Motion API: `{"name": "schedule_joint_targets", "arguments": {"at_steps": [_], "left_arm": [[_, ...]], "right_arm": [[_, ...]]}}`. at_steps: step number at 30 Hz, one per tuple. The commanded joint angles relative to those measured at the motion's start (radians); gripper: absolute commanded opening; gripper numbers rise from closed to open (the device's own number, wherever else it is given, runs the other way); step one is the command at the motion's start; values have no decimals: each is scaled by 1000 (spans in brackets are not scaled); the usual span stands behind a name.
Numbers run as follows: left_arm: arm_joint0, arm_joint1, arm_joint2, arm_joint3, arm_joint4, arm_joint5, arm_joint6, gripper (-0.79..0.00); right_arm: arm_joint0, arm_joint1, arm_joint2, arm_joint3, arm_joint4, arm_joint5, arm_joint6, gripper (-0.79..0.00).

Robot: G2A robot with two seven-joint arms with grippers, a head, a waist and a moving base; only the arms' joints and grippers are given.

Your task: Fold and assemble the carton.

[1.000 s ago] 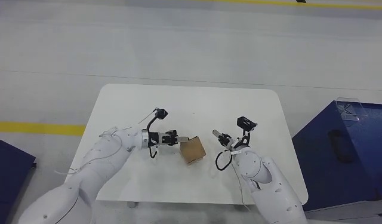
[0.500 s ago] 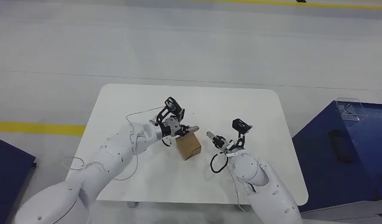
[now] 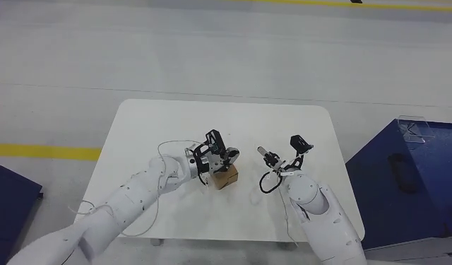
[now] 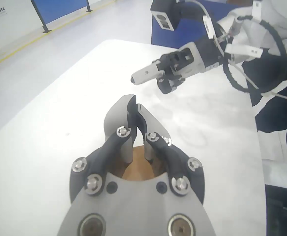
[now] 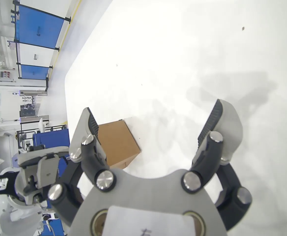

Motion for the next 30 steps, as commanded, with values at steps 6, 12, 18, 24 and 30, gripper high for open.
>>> {"name": "schedule_joint_targets", "arguments": {"at_steps": [6, 12, 18, 24, 30], "left_arm": [[74, 58, -78, -180, 3, 20, -148, -785], [143, 102, -156, -280, 13, 43, -220, -785], [180, 113, -199, -306, -7, 39, -321, -785], [182, 97, -208, -297, -40, 24, -422, -785], [184, 89, -241, -307, -22, 32, -379, -785]], "right_arm": [[0, 0, -1, 0, -1, 0, 1, 0], [0, 0, -1, 0, -1, 0, 1, 0], [0, 0, -1, 0, -1, 0, 1, 0], [0, 0, -1, 0, -1, 0, 1, 0], [0, 0, -1, 0, -1, 0, 1, 0]]}}
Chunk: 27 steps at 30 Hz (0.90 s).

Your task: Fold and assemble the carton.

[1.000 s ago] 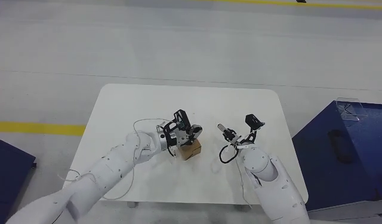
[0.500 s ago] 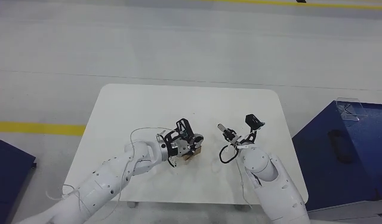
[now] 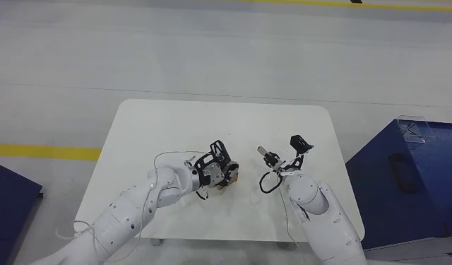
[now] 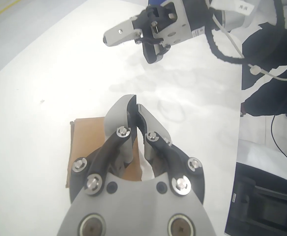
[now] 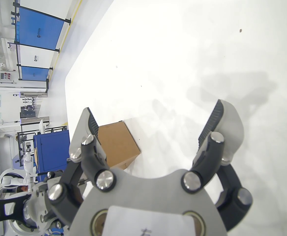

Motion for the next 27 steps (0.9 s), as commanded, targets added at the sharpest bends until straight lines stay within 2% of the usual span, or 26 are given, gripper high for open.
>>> {"name": "schedule_joint_targets", "arguments": {"at_steps": [1, 5, 10, 17, 24, 27], "left_arm": [[8, 2, -14, -10, 23, 3, 33, -785], [23, 2, -29, 0, 39, 4, 9, -785], [8, -21, -21, 43, -10, -7, -93, -785], [9, -31, -48, 44, 12, -12, -44, -785], [9, -51, -43, 81, -2, -36, -106, -785], [6, -57, -51, 78, 10, -29, -75, -785]], "right_arm": [[0, 0, 0, 0, 0, 0, 0, 0], [0, 0, 0, 0, 0, 0, 0, 0], [0, 0, 0, 0, 0, 0, 0, 0], [0, 0, 0, 0, 0, 0, 0, 0], [0, 0, 0, 0, 0, 0, 0, 0], [0, 0, 0, 0, 0, 0, 0, 0]]}}
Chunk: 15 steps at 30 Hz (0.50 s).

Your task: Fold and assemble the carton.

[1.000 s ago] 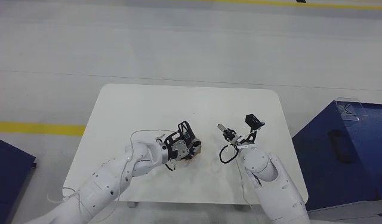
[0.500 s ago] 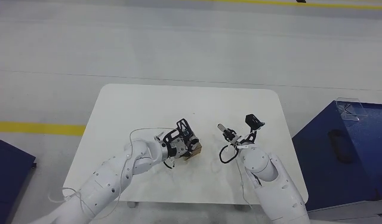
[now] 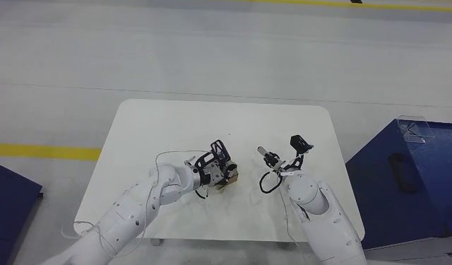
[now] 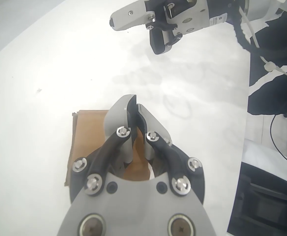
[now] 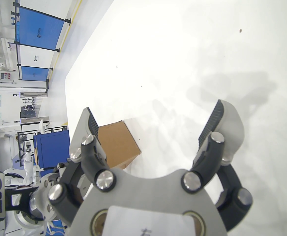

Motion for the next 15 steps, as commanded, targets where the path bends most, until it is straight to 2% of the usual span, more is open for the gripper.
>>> {"name": "schedule_joint_targets", "arguments": {"at_steps": [1, 6, 12, 15], "left_arm": [[2, -1, -9, -10, 18, 5, 31, -785], [24, 3, -31, -27, 52, 11, 47, -785], [24, -15, -27, 8, 15, 1, -20, -785], [24, -19, -41, -11, 33, 18, 33, -785]], "right_arm": [[0, 0, 0, 0, 0, 0, 0, 0], [0, 0, 0, 0, 0, 0, 0, 0], [0, 0, 0, 0, 0, 0, 0, 0], [0, 0, 0, 0, 0, 0, 0, 0]]}}
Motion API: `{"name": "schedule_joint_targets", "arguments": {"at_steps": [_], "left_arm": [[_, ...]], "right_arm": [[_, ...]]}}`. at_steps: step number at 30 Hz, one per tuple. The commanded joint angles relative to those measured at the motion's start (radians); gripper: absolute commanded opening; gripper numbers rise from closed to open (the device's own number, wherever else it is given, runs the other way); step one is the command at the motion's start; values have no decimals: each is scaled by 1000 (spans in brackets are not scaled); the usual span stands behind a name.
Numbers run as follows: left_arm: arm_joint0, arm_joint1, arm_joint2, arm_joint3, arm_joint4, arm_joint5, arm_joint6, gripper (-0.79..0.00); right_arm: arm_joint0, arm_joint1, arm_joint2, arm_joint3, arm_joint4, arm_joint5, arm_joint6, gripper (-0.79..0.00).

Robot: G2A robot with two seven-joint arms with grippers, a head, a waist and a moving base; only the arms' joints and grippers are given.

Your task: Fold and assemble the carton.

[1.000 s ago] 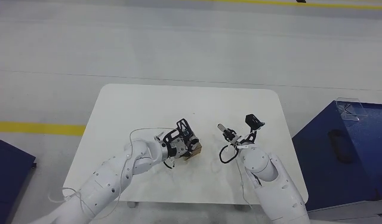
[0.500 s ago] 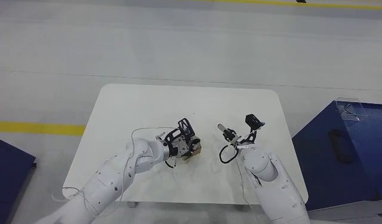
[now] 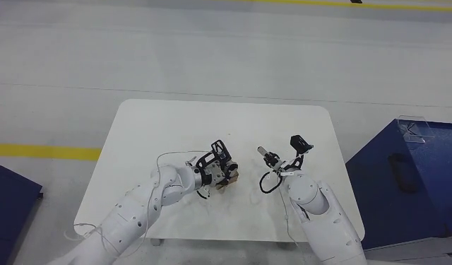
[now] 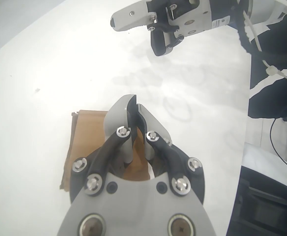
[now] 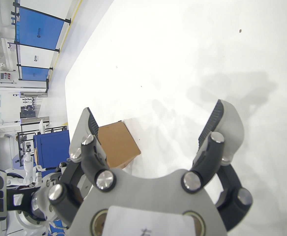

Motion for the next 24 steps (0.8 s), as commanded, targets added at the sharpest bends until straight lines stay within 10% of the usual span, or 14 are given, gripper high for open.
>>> {"name": "schedule_joint_targets", "arguments": {"at_steps": [1, 16, 17, 18, 19, 20, 24], "left_arm": [[9, 4, -16, -24, 33, 14, 57, -785], [334, 121, -321, -425, 362, 248, 284, -742], [354, 125, -337, -443, 374, 261, 266, -215], [361, 126, -342, -449, 376, 270, 260, 0], [361, 126, -342, -449, 376, 270, 260, 0], [360, 127, -343, -449, 377, 271, 261, -773], [361, 126, -343, -449, 377, 270, 260, -548]], "right_arm": [[0, 0, 0, 0, 0, 0, 0, 0], [0, 0, 0, 0, 0, 0, 0, 0], [0, 0, 0, 0, 0, 0, 0, 0], [0, 0, 0, 0, 0, 0, 0, 0], [0, 0, 0, 0, 0, 0, 0, 0], [0, 0, 0, 0, 0, 0, 0, -1], [0, 0, 0, 0, 0, 0, 0, -1]]}}
